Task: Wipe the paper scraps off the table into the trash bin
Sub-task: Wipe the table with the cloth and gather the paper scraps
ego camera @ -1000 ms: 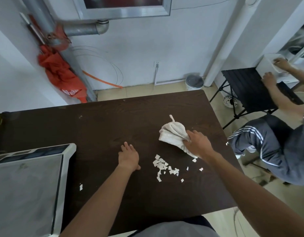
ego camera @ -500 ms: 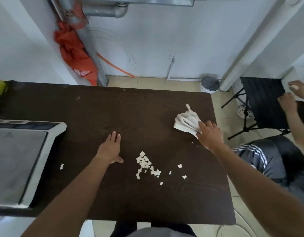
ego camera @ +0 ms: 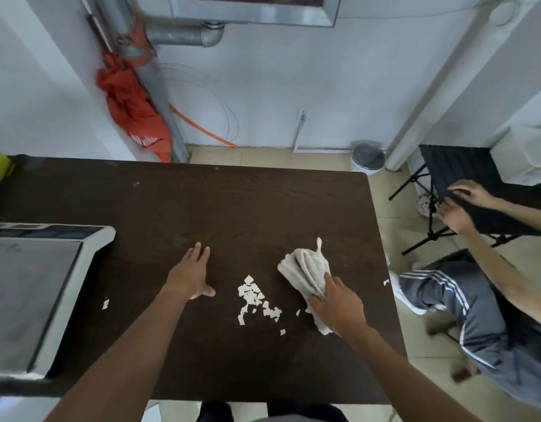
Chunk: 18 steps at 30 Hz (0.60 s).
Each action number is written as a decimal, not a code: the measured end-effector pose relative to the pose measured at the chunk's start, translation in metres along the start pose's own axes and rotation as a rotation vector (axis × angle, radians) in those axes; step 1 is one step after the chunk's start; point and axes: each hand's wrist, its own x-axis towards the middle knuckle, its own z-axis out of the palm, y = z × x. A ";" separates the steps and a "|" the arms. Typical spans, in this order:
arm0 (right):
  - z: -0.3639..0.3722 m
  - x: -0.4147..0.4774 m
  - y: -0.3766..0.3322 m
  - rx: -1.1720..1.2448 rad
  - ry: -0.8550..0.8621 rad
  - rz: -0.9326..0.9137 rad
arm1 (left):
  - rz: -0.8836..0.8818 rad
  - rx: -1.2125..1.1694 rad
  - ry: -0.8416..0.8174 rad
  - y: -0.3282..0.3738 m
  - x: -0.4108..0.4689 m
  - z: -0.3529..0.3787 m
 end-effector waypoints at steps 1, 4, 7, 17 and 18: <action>0.003 -0.004 -0.003 0.008 -0.009 -0.008 | 0.004 0.009 0.003 0.000 -0.002 0.000; 0.002 -0.007 -0.002 0.039 -0.016 -0.006 | 0.024 0.039 0.001 0.000 -0.008 0.003; -0.009 -0.008 0.008 0.015 0.114 0.070 | 0.059 0.041 -0.012 -0.001 -0.015 0.011; 0.025 -0.052 0.001 0.040 0.158 0.311 | 0.130 0.046 -0.052 -0.013 -0.020 0.018; 0.031 -0.059 -0.009 0.055 0.159 0.299 | 0.130 0.046 -0.049 -0.014 -0.020 0.018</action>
